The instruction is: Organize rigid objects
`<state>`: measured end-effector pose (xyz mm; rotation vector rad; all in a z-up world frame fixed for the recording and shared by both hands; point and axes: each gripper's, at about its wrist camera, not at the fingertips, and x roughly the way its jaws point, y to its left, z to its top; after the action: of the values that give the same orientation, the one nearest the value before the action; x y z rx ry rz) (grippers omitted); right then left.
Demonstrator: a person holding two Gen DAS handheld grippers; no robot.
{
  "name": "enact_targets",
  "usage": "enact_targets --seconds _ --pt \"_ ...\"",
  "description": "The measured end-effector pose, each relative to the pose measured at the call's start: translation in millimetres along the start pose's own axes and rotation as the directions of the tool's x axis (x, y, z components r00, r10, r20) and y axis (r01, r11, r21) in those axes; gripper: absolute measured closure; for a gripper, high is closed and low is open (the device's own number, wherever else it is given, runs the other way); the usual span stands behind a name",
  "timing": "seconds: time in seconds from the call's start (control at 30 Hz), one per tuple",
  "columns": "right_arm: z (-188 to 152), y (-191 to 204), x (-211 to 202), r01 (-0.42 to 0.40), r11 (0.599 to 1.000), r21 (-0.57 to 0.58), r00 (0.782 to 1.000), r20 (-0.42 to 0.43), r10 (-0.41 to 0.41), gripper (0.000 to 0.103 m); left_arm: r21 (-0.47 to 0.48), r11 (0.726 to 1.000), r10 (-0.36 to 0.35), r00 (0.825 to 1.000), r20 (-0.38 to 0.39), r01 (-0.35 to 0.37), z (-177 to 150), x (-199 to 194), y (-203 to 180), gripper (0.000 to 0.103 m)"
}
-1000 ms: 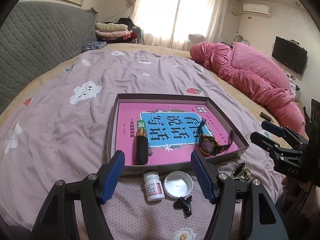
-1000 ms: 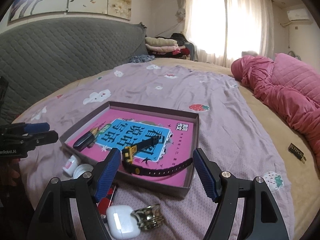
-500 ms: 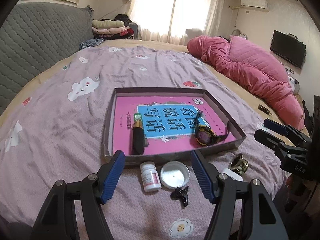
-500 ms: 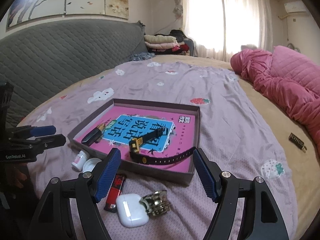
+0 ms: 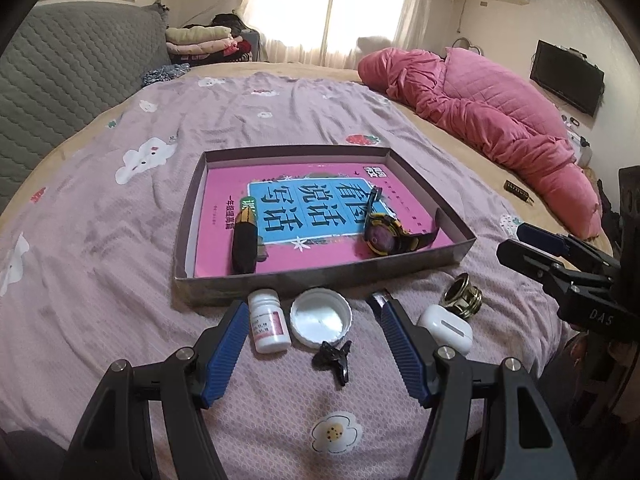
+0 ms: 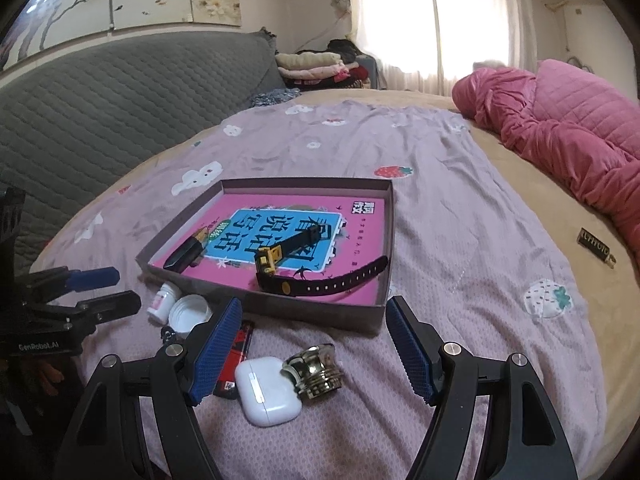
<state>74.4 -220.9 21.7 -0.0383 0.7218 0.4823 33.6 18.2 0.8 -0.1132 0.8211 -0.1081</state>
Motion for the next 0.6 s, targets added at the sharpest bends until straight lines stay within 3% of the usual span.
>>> enact_targets --seconds 0.6 --pt "-9 2 -1 -0.005 1.000 -0.031 0.999 -0.038 0.004 0.027 -0.018 0.999 -0.030 0.995 -0.091 0.029 -17 9 -5 0.035"
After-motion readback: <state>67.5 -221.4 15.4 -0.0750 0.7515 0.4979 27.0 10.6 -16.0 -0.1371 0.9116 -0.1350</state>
